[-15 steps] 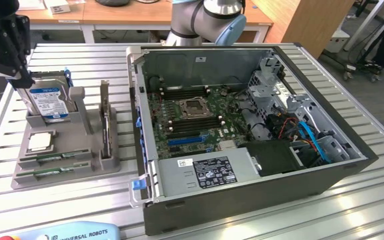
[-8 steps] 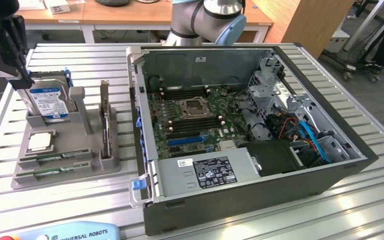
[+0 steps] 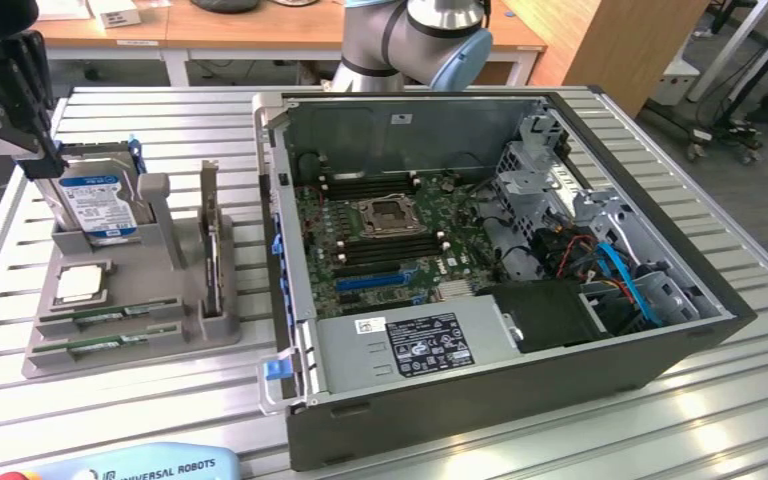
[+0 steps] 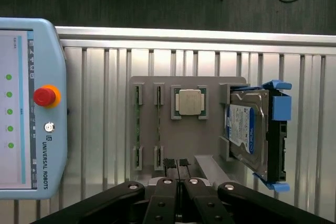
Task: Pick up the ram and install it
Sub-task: 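Pick up the ram and move it above insertion slot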
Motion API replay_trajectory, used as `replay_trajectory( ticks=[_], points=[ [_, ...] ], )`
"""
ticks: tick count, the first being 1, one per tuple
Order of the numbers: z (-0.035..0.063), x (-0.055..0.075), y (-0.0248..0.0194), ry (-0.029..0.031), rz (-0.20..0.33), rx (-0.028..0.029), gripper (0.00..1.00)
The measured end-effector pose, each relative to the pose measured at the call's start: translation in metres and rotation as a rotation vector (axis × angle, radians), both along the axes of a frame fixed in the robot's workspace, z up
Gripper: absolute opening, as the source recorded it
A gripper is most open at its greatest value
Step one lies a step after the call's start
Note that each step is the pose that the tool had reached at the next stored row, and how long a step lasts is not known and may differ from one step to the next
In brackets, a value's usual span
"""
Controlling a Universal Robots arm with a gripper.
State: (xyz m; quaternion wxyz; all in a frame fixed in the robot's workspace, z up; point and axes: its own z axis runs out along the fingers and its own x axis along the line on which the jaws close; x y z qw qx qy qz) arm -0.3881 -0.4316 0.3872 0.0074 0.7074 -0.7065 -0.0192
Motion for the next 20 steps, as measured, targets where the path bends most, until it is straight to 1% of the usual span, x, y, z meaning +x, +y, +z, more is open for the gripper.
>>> replay_trajectory(
  ticks=[7, 9, 10, 11, 12, 13, 20],
  points=[
    [0.0000, 0.0000, 0.0000, 0.0000, 0.000, 0.0000, 0.11],
    [0.0000, 0.0000, 0.0000, 0.0000, 0.000, 0.0000, 0.23],
    [0.0000, 0.0000, 0.0000, 0.0000, 0.000, 0.0000, 0.23],
    [0.0000, 0.0000, 0.0000, -0.0001, 0.000, 0.0000, 0.29],
    [0.0000, 0.0000, 0.0000, 0.0000, 0.000, 0.0000, 0.29],
    [0.0000, 0.0000, 0.0000, 0.0000, 0.000, 0.0000, 0.35],
    [0.0000, 0.0000, 0.0000, 0.0000, 0.000, 0.0000, 0.35]
  ],
)
